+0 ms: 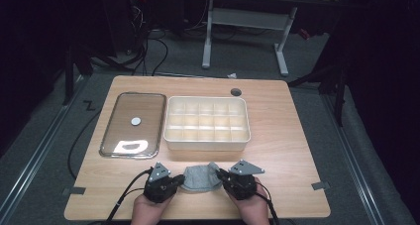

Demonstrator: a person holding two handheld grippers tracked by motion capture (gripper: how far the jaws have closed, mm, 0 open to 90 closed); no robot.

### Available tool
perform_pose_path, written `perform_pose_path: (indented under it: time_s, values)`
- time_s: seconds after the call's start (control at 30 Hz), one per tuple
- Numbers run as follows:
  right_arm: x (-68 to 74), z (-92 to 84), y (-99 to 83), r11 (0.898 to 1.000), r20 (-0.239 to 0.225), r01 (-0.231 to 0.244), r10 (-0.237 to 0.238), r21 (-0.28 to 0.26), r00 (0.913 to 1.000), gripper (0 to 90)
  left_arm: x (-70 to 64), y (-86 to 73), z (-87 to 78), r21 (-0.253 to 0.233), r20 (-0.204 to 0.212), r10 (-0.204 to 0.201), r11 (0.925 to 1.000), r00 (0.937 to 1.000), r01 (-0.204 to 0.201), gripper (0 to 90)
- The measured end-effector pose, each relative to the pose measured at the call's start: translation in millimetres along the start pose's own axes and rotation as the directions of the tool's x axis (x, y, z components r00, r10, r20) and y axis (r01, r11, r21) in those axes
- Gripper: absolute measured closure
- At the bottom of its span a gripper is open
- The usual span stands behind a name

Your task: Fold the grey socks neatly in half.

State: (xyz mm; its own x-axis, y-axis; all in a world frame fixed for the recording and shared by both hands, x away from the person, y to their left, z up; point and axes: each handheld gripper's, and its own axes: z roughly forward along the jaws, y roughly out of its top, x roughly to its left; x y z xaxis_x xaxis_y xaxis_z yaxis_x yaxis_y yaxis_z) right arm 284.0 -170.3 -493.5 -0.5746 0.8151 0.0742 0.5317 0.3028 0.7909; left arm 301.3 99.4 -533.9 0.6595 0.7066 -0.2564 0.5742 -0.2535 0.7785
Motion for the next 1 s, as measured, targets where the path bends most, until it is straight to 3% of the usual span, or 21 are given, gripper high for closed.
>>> perform_pose_path:
  time_s: [0.3, 0.5, 0.67, 1.0]
  values:
    - [18.3, 6.2, 14.7, 0.998, 0.045, 0.056, -0.057, 0.039, 0.9974, 85.4, -4.4, -0.7, 0.6, -0.012, -0.025, 0.049, 0.9987, 0.9985, -0.049, 84.6]
    - [31.0, 10.0, 20.5, 0.995, 0.050, 0.081, -0.084, 0.056, 0.9952, 85.3, -7.7, -0.9, 1.1, -0.006, -0.031, 0.079, 0.9968, 0.9964, -0.079, 84.6]
    - [46.3, 23.3, 25.3, 0.991, 0.030, 0.113, -0.116, 0.078, 0.9928, 85.0, -6.6, -0.6, 1.4, -0.004, -0.019, 0.075, 0.9971, 0.9970, -0.075, 84.7]
    - [59.3, 56.0, 22.0, 0.985, -0.030, 0.133, -0.131, 0.114, 0.9910, 83.7, -5.5, -0.6, 1.2, -0.005, -0.012, 0.069, 0.9976, 0.9975, -0.069, 84.9]
